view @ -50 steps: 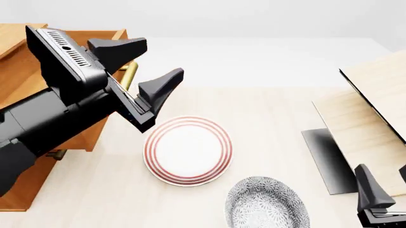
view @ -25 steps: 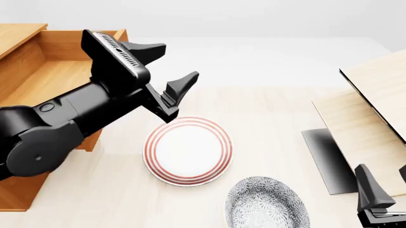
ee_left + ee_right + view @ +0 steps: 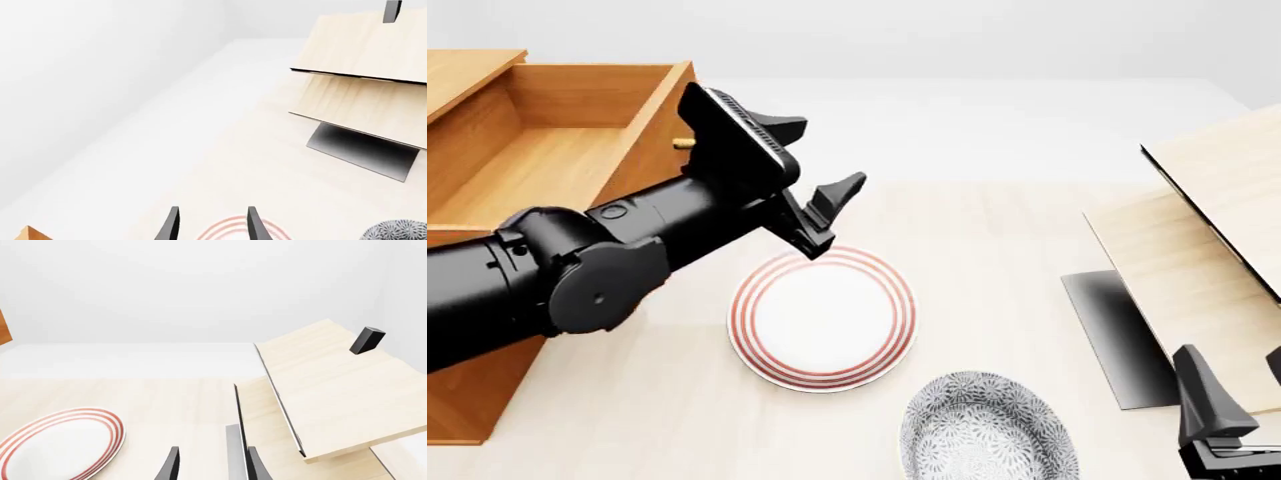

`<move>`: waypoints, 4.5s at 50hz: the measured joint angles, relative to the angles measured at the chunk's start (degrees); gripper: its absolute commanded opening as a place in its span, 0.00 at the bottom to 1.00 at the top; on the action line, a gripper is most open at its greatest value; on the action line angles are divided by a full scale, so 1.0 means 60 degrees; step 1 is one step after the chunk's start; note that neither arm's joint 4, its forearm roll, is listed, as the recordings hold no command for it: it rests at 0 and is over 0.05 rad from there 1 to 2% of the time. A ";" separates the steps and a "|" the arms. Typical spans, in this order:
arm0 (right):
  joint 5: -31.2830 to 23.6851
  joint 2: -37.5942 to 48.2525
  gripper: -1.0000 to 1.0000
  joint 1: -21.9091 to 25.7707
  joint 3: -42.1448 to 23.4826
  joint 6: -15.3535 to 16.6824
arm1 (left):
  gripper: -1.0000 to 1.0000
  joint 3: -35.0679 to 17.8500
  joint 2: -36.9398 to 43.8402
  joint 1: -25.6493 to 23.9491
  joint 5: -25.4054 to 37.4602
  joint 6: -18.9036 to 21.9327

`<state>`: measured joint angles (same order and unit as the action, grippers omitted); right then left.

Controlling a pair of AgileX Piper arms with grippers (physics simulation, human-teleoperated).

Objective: Close the top drawer of the cabinet.

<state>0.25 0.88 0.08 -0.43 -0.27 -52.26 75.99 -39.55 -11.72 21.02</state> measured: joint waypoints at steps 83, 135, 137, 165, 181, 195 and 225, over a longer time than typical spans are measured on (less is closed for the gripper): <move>0.0060 0.0062 1.00 0.0005 -0.0002 0.0000 | 1.00 -0.0788 0.2562 0.2416 -0.0322 0.0372; 0.0032 0.0045 1.00 0.0007 -0.0012 0.0003 | 1.00 -0.0314 0.2586 0.4196 -0.0837 0.0488; 0.0037 0.0048 1.00 0.0007 -0.0011 0.0005 | 1.00 -0.0300 0.2602 0.4277 -0.0853 0.0497; 0.0027 0.0039 1.00 0.0007 -0.0011 0.0004 | 1.00 0.0065 0.2436 0.5160 -0.0971 0.0702; 0.0051 0.0062 1.00 0.0008 -0.0010 0.0004 | 1.00 0.0251 0.2292 0.5650 -0.1011 0.0917; 0.0054 0.0066 1.00 0.0009 -0.0011 0.0004 | 1.00 0.0327 0.2206 0.6047 -0.1015 0.1058; 0.0040 0.0052 1.00 0.0011 -0.0012 0.0002 | 1.00 0.0438 0.2127 0.6829 -0.1112 0.1221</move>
<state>0.49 1.19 0.15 -0.50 -0.25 -49.63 88.76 1.43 -18.38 28.34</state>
